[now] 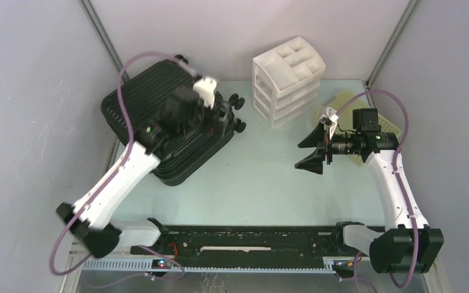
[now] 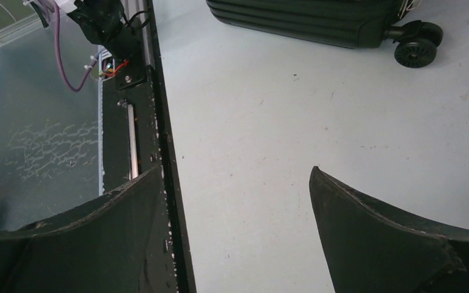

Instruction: Open, take out, and arrange the luggage

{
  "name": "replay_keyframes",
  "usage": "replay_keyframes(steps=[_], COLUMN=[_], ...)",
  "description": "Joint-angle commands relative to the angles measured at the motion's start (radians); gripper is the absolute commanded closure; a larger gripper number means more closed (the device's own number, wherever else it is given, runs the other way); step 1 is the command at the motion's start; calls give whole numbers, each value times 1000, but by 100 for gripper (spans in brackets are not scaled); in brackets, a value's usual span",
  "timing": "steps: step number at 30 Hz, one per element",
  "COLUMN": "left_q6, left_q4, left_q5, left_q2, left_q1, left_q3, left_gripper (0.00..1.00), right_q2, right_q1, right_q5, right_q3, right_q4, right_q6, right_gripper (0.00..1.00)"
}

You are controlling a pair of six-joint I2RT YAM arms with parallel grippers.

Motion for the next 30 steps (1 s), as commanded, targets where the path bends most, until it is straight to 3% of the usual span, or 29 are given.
replay_keyframes(steps=[1, 7, 9, 15, 24, 30], left_q6=[32, 53, 75, 163, 211, 231], left_q4=[-23, -344, -367, -249, -235, -247], left_q5=[118, 130, 131, 174, 166, 145], left_q2=[256, 770, 870, 918, 1036, 1078], left_q1=[79, 111, 111, 124, 134, 147], left_q3=[335, 1038, 1166, 1076, 1076, 1064], left_gripper=[0, 2, 3, 7, 18, 20], right_q2=[-11, 4, 13, 43, 62, 72], right_q1=[-4, -20, -26, -23, -18, -19], right_q5=[8, 83, 88, 101, 106, 104], right_q3=[-8, -6, -4, 12, 13, 13], right_q4=[40, 77, 78, 71, 65, 62], right_q6=[-28, 32, 43, 63, 59, 56], right_gripper=[0, 0, 0, 0, 0, 0])
